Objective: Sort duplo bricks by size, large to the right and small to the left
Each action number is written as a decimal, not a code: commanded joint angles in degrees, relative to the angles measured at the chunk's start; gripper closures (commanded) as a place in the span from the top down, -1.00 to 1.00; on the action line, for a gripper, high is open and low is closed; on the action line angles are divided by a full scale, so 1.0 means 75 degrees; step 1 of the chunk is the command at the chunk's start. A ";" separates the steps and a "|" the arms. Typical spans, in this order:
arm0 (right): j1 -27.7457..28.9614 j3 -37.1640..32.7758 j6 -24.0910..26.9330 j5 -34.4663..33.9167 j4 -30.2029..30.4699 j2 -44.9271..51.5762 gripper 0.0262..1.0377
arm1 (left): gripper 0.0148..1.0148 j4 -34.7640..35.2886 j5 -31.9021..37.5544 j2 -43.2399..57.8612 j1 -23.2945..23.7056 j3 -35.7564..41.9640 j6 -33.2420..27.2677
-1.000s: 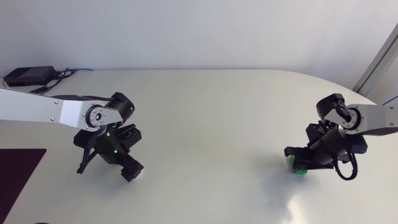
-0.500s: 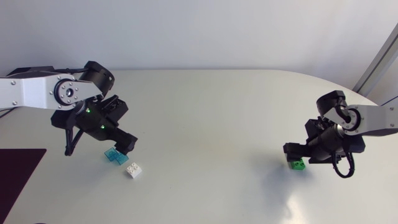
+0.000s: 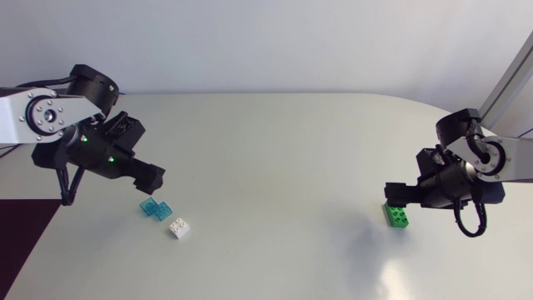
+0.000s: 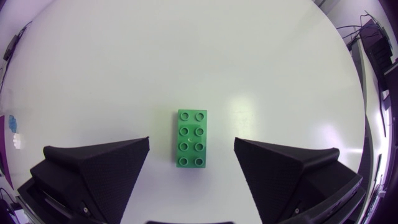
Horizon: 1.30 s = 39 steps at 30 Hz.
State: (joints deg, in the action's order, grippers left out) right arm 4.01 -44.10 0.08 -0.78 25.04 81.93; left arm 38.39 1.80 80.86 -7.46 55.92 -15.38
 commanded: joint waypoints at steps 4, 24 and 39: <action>-0.0289 -0.0167 0.0048 -0.0400 -0.0069 -0.0073 0.90 | 0.92 -0.0490 -0.0322 -0.0094 0.0819 -0.0144 -0.0188; -0.2117 0.0899 -0.1006 -0.2240 -0.1100 -0.2698 0.90 | 0.92 -0.3338 -0.0944 -0.1231 0.2331 -0.1491 -0.0305; -0.2175 0.1497 -0.0866 -0.2486 -0.0795 -0.4619 0.90 | 0.92 -0.3689 -0.0944 -0.3316 0.2237 -0.2804 -0.0235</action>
State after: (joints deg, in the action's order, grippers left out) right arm -12.03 -34.74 -6.50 -18.50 18.00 48.93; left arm 10.94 -4.75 58.59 9.89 37.47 -17.32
